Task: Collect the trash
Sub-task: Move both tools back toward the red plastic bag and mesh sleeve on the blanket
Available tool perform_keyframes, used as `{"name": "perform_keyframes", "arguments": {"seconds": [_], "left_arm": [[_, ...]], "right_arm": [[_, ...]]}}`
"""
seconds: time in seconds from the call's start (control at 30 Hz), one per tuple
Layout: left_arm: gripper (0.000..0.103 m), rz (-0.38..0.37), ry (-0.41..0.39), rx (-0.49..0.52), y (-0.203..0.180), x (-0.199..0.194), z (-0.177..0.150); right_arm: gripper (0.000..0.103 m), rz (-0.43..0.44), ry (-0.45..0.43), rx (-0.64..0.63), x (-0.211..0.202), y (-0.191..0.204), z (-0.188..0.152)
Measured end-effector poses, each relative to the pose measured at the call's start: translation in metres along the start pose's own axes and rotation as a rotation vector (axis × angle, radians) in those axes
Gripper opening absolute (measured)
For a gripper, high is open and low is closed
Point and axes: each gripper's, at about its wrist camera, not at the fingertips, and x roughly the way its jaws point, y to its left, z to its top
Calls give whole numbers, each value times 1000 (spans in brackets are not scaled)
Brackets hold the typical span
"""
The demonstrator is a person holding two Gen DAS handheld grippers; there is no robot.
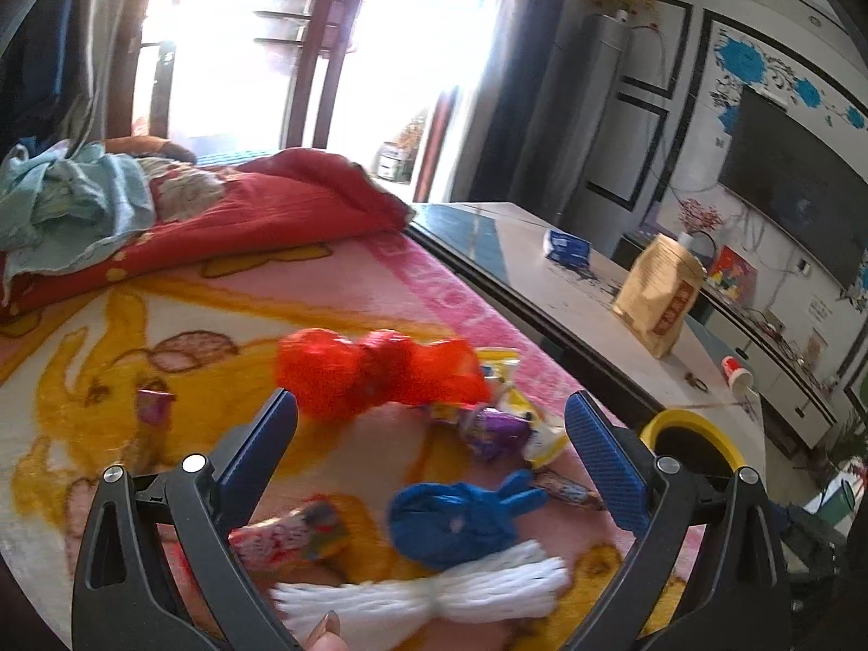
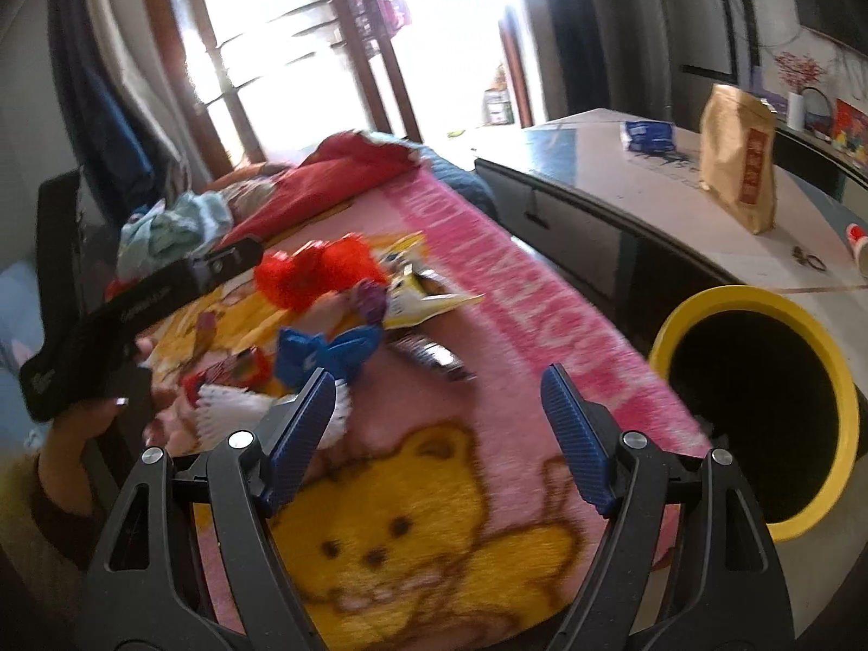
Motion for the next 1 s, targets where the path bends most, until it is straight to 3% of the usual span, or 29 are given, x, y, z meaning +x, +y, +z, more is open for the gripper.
{"name": "perform_keyframes", "arguments": {"seconds": [0.43, 0.9, 1.0], "left_arm": [[96, 73, 24, -62, 53, 11, 4], [94, -22, 131, -150, 78, 60, 19], [85, -43, 157, -165, 78, 71, 19]], "right_arm": [[70, 83, 89, -75, 36, 44, -3], [70, 140, 214, -75, 82, 62, -9], [64, 159, 235, -66, 85, 61, -12]]}}
